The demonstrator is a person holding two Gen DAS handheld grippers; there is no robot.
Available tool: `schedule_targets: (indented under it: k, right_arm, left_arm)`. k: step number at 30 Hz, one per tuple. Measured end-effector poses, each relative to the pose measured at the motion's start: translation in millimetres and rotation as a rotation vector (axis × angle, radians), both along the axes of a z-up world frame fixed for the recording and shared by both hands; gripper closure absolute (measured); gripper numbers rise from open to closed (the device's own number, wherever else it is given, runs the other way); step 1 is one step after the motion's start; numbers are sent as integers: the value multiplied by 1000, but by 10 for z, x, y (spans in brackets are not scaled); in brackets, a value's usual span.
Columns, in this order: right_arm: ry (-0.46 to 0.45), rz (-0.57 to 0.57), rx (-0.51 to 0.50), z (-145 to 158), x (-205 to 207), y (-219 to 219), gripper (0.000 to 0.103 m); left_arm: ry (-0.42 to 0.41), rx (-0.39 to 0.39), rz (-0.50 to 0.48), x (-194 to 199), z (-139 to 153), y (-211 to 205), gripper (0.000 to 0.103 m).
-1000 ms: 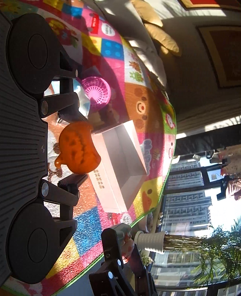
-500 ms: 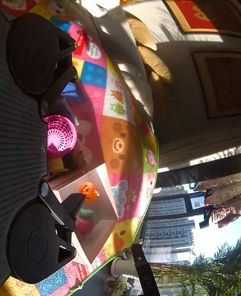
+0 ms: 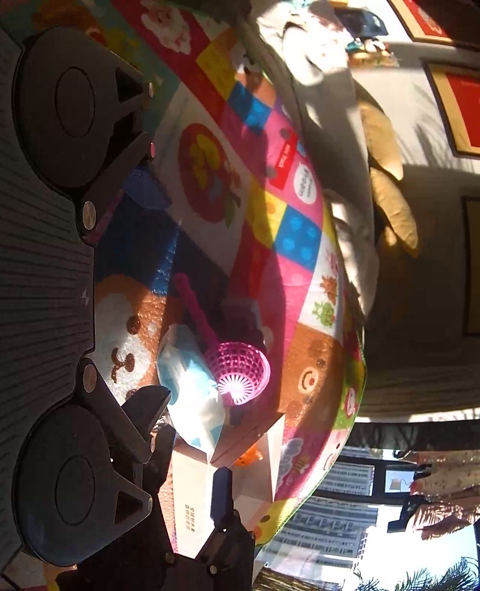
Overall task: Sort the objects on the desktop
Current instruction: 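Reach the right gripper to the black cylinder while the left gripper reaches the blue packet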
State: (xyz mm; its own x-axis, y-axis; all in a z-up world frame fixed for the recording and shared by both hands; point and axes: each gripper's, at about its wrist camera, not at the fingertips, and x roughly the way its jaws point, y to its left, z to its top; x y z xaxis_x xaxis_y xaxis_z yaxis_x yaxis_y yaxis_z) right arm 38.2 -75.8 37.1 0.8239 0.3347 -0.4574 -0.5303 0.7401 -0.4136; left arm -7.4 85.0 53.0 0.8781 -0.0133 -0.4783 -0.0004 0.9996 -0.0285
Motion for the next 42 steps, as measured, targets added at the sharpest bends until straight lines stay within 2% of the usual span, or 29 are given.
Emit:
schedule_targets:
  k: [4, 7, 10, 12, 13, 14, 17, 21, 22, 27, 30, 31, 33, 34, 35, 37, 38, 40, 42]
  right_arm:
    - [106, -44, -15, -114, 94, 43, 39]
    - [116, -98, -5, -199, 165, 71, 39]
    - [179, -88, 42, -244, 294, 118, 38]
    - [168, -100, 50, -268, 324, 149, 38]
    - [170, -107, 48, -269, 328, 153, 51]
    - [172, -129, 46, -260, 334, 146, 68]
    - [187, -143, 67, -216, 248, 8, 79]
    - [176, -153, 93, -166, -134, -420, 87]
    - [179, -166, 96, -154, -219, -525, 97]
    - [184, -276, 133, -102, -601, -1156, 95]
    - [197, -343, 194, -121, -737, -1479, 95]
    - [209, -363, 215, -132, -756, -1555, 91]
    - [250, -409, 283, -169, -750, -1713, 66]
    - [264, -430, 321, -189, -745, -1768, 37]
    - [264, -445, 347, -190, -741, -1804, 26]
    - [251, -450, 388, -165, -736, -1843, 23]
    - [252, -443, 403, -157, -732, -1850, 16]
    - [262, -433, 429, -169, -717, -1833, 11]
    - [282, -423, 426, -194, -689, -1814, 10]
  left_arm:
    - [-2, -7, 9, -61, 10, 46, 0]
    - [8, -22, 14, -16, -7, 35, 0]
    - [4, -26, -19, -4, -12, -56, 0]
    - [-8, -15, -42, -18, -14, -123, 0]
    - [-7, -11, -49, -18, -19, -151, 0]
    - [-4, -10, -51, -12, -24, -168, 0]
    - [2, 2, -55, 3, -36, -195, 0]
    - [21, 42, -96, 60, -81, -286, 0]
    - [28, 60, -108, 90, -102, -334, 0]
    - [52, 173, -174, 230, -224, -631, 0]
    - [78, 246, -232, 256, -320, -815, 0]
    - [90, 259, -255, 257, -353, -862, 0]
    - [109, 277, -285, 270, -406, -933, 0]
    - [115, 290, -284, 287, -427, -961, 0]
    - [115, 300, -274, 313, -431, -972, 0]
    - [98, 309, -253, 379, -406, -974, 0]
    - [86, 312, -241, 417, -387, -962, 0]
    - [75, 320, -228, 514, -354, -946, 0]
    - [92, 300, -248, 602, -349, -919, 0]
